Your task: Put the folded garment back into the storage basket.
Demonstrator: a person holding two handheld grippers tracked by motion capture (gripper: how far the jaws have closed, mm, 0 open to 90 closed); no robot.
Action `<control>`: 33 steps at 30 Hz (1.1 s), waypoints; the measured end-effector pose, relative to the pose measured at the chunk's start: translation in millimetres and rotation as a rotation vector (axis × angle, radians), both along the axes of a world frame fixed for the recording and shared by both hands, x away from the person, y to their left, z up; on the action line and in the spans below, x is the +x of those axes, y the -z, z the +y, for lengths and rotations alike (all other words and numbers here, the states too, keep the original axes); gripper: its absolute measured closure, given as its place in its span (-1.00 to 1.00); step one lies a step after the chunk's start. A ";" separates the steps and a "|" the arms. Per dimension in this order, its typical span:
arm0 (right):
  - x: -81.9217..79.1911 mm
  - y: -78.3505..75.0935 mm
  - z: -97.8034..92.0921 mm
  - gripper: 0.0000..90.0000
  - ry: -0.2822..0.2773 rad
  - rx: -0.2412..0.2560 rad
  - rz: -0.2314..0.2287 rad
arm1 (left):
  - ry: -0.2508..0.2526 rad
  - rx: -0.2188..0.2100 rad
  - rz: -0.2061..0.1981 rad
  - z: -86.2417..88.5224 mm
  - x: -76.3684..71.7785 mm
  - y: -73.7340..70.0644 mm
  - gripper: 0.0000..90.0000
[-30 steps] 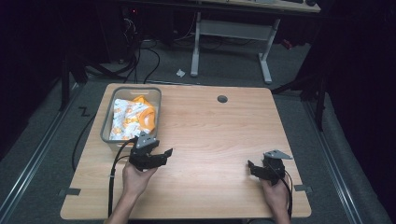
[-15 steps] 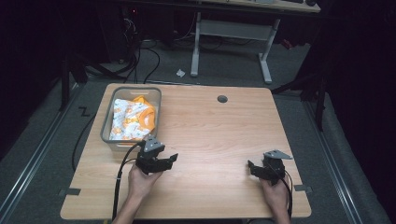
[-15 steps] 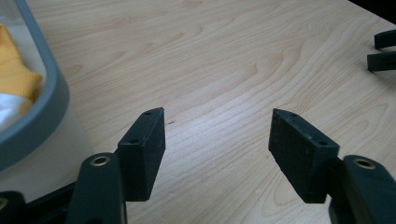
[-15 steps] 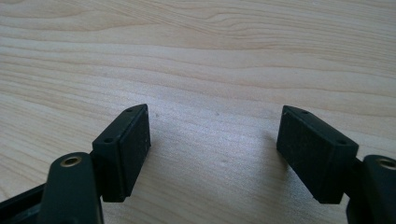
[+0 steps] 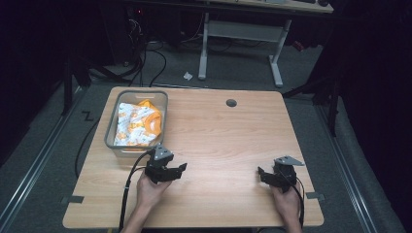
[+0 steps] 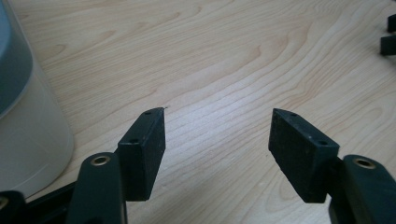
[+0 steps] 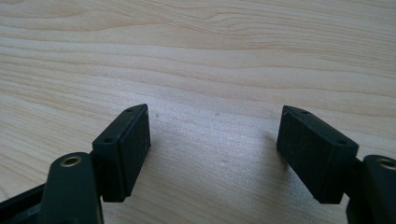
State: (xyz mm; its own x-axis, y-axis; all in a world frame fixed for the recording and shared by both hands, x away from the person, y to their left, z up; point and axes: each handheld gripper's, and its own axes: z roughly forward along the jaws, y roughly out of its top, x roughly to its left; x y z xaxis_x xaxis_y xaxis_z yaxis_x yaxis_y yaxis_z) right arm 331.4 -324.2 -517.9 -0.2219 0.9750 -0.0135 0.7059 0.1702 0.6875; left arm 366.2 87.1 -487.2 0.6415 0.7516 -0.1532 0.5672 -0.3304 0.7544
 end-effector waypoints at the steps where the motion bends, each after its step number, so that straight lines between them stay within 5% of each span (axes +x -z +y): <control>1: 0.0 0.0 0.0 -0.42 0.000 0.000 0.000 | 0.004 -0.001 0.002 -1.2 0.6 1.6 -0.18; 15: 0.0 0.0 0.1 -0.42 0.000 0.000 0.000 | -0.003 0.007 0.047 -7.1 6.2 20.8 -0.18; 25: 0.0 0.0 0.1 -0.42 0.000 0.000 0.000 | -0.022 0.122 0.014 -10.2 8.2 32.1 -0.18; 29: 0.0 0.0 0.1 -0.42 0.001 0.001 0.000 | -0.045 0.119 -0.029 -8.9 6.7 38.9 -0.22; 33: -0.1 0.0 0.2 -0.42 0.000 0.001 0.000 | -0.067 0.124 -0.025 -7.7 7.1 38.8 -0.27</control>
